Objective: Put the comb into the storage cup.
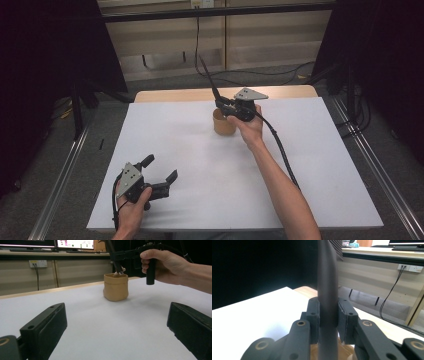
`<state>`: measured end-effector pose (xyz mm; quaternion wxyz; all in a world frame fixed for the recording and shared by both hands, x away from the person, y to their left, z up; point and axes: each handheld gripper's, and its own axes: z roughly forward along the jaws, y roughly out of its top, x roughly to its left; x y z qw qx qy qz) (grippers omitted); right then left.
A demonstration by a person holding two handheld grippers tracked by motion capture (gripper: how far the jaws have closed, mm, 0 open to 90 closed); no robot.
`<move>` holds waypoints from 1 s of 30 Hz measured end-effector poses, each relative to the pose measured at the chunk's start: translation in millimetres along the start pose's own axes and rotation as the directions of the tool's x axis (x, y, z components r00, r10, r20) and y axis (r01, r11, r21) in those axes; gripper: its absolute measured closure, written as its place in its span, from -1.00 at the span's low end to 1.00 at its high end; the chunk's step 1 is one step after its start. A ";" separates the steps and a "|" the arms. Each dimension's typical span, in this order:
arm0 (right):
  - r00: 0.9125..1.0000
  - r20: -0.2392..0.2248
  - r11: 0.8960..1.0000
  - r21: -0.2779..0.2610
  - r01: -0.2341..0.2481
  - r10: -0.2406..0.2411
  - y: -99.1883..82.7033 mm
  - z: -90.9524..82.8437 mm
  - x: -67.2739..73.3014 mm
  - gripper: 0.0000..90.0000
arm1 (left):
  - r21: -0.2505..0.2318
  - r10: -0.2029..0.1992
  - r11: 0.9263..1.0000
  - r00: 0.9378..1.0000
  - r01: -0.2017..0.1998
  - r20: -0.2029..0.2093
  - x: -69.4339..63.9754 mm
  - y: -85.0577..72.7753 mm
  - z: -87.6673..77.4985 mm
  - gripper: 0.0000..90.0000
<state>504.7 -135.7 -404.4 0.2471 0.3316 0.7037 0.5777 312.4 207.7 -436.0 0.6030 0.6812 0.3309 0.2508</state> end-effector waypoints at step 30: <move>1.000 -0.001 0.999 0.030 0.024 -0.024 -14.6 1.5 4.6 0.62 | 0.002 0.008 1.000 1.000 -0.008 0.004 0.1 0.2 -1.1 -0.93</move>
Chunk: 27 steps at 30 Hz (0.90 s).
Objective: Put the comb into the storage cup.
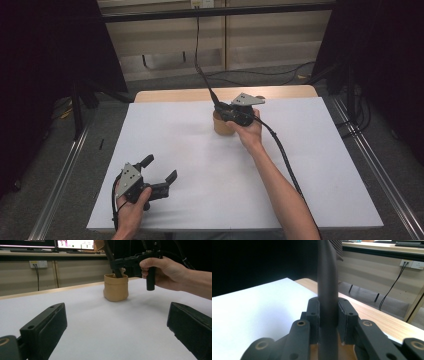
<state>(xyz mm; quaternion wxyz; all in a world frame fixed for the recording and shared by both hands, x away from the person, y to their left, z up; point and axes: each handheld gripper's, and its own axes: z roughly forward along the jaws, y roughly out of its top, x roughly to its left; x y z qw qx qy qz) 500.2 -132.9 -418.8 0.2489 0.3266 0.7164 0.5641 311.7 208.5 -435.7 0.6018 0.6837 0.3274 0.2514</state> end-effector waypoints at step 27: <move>1.000 0.011 0.999 0.026 0.025 -0.025 -10.4 4.4 -0.7 0.62 | -0.007 -0.007 1.000 1.000 0.007 -0.002 -0.5 0.5 -0.4 -0.93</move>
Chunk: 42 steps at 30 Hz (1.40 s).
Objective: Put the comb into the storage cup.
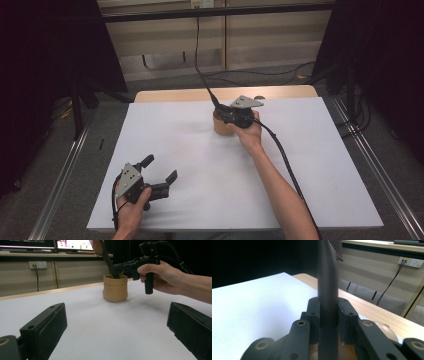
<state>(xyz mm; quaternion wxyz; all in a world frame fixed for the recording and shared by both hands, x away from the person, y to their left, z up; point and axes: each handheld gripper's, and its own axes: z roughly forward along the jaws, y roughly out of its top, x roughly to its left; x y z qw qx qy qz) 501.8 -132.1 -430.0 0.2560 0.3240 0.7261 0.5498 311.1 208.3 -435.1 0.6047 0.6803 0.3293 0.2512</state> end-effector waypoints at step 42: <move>0.999 0.026 0.993 0.109 -0.047 0.044 -3.5 -9.2 -0.5 0.55 | 0.007 0.018 1.000 1.000 -0.018 0.004 -0.8 -0.1 1.3 -0.93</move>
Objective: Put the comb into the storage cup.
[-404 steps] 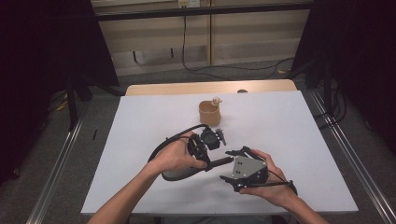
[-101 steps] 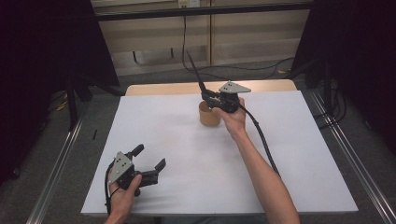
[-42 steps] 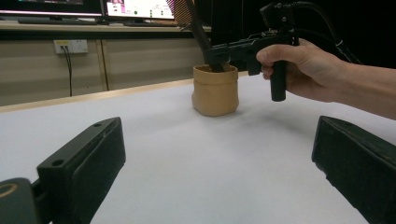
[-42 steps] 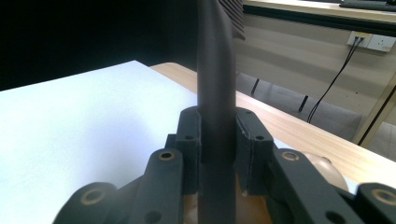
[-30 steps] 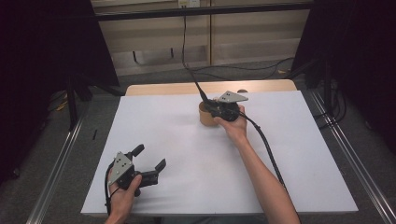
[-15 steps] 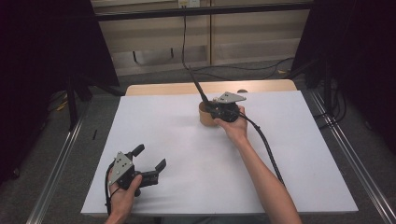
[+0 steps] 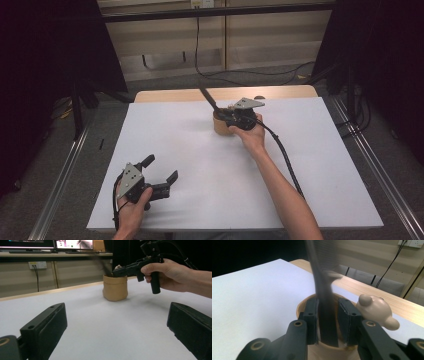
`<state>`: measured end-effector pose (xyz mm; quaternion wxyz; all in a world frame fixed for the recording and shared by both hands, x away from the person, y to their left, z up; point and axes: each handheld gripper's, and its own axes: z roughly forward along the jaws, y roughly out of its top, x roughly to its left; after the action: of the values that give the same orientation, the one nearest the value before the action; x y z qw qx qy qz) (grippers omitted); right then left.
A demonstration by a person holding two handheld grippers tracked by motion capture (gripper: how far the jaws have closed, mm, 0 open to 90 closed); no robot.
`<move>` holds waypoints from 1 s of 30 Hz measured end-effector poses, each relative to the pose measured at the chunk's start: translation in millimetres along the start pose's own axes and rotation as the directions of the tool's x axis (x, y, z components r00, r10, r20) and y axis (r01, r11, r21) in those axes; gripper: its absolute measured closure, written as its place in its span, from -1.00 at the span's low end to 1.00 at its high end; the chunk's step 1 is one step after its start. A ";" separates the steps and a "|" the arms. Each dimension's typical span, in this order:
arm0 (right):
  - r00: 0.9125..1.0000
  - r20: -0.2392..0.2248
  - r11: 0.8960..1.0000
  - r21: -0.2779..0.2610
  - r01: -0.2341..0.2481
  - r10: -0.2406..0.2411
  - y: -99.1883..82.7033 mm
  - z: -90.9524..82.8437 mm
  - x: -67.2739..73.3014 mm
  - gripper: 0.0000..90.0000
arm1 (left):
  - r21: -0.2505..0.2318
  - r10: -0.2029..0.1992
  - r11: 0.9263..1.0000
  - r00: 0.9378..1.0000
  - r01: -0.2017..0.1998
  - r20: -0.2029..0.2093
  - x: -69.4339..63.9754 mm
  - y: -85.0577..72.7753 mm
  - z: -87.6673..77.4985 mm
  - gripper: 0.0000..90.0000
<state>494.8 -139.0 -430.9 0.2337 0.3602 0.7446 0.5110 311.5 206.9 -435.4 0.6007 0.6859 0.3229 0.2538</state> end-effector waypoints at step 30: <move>1.000 -0.006 0.997 -0.082 -0.005 0.005 8.3 -28.3 5.2 0.01 | -0.001 -0.034 0.999 0.999 0.034 -0.022 3.9 -0.7 0.0 -0.93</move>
<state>473.7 -149.9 -412.6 0.2449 0.3509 0.7228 0.5426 314.0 209.8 -436.2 0.6017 0.6773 0.3410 0.2511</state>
